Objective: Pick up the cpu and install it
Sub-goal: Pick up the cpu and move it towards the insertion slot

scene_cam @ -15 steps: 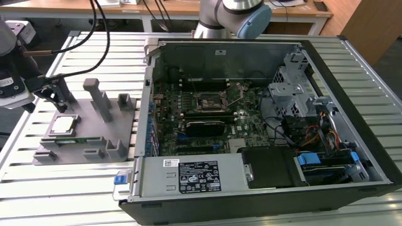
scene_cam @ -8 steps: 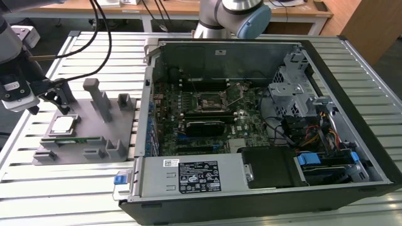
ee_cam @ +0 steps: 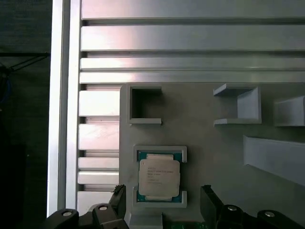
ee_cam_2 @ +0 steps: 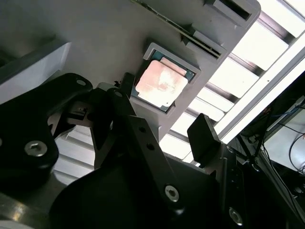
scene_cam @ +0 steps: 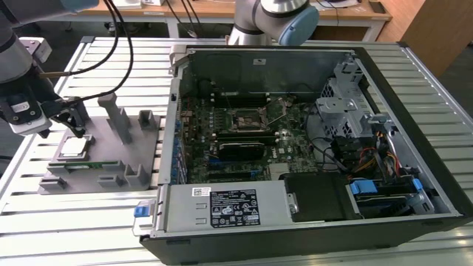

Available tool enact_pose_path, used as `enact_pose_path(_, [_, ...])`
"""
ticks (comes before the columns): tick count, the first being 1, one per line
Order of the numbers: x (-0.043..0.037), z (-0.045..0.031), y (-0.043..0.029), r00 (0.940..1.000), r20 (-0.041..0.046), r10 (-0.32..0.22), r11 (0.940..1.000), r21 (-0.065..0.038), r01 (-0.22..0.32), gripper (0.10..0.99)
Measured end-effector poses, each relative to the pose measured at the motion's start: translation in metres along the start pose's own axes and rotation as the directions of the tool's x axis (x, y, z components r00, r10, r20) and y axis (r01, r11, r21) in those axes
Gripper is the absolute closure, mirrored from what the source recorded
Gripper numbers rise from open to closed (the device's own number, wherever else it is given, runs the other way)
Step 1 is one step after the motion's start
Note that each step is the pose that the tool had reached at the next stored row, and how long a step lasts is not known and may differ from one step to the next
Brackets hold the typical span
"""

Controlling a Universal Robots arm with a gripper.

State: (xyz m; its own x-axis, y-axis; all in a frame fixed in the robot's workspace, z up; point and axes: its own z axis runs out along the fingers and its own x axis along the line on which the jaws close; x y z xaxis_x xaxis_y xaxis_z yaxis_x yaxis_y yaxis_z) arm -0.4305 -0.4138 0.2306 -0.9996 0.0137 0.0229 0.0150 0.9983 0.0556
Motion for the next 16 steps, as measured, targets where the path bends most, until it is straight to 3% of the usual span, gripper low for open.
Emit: enact_pose_path(16, [0.0023, 0.0263, 0.0020, 1.0000, 0.0002, 0.000, 1.0000, 0.000, 0.000, 0.365])
